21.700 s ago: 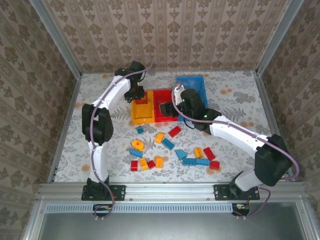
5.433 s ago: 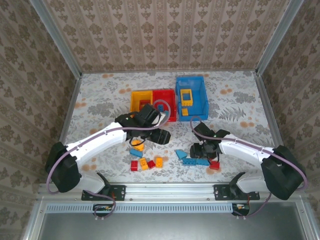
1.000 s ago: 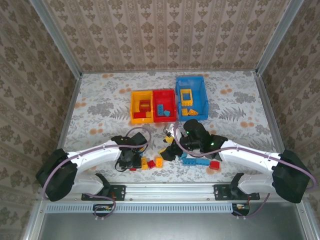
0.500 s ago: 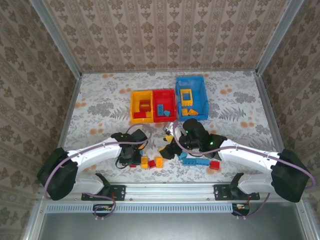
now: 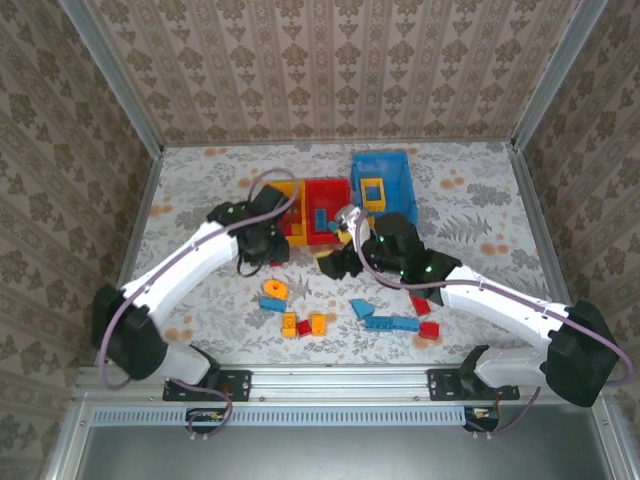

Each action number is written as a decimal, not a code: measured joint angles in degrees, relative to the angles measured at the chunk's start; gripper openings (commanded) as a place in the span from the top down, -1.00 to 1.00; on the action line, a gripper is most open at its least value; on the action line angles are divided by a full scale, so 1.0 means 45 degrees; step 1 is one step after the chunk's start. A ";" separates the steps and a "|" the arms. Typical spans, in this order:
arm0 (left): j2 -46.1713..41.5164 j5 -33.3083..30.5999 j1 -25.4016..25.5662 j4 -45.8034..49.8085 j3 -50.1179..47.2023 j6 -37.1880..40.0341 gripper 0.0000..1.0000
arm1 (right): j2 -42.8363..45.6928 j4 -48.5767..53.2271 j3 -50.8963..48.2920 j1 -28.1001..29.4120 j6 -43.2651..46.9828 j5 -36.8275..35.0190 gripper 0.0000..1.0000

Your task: Sort the legos into containers by color

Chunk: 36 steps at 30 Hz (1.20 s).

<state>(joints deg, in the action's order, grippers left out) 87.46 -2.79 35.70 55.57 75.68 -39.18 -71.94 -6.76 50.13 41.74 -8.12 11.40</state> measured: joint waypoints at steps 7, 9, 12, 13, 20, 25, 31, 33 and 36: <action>0.3852 0.0573 -0.1496 -0.0393 0.2948 0.1506 0.53 | -0.0364 -0.0053 0.0350 -0.0772 -0.0335 -0.0476 -0.54; 0.4541 0.0680 -0.1749 -0.0437 0.3410 0.1792 0.53 | -0.0364 -0.0049 0.0350 -0.0806 -0.0384 -0.0495 -0.54; 0.5314 0.0879 -0.1991 -0.0520 0.3895 0.2142 0.51 | -0.0364 -0.0015 0.0350 -0.0801 -0.0534 -0.0495 -0.54; 0.5498 0.0976 -0.2025 -0.0593 0.3993 0.2225 0.51 | -0.0364 0.0019 0.0350 -0.0801 -0.0573 -0.0500 -0.54; 0.6324 0.1642 -0.2025 -0.1171 0.4192 0.2385 0.42 | -0.0364 0.0248 0.0350 -0.0801 -0.0631 -0.0549 -0.54; 0.6436 0.1817 -0.2040 -0.1394 0.4192 0.2385 -0.05 | -0.0364 0.0398 0.0350 -0.0801 -0.0685 -0.0641 -0.54; 0.6431 0.1909 -0.2307 -0.1472 0.4187 0.2336 -0.16 | -0.0345 0.0539 0.0214 -0.0806 -0.0821 -0.0821 -0.54; 0.6402 0.1919 -0.2365 -0.1501 0.4167 0.2336 -0.14 | -0.0277 0.0661 0.0068 -0.0816 -0.0860 -0.0865 -0.53; 0.6071 0.1909 -0.2361 -0.1520 0.3968 0.2297 -0.11 | -0.0039 0.1044 -0.0170 -0.0831 -0.0831 -0.0957 -0.50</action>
<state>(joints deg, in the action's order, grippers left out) 114.78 5.80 25.08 48.73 93.54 -28.84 -72.12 -2.07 49.36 38.00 -11.86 7.09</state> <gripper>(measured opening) 0.561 0.761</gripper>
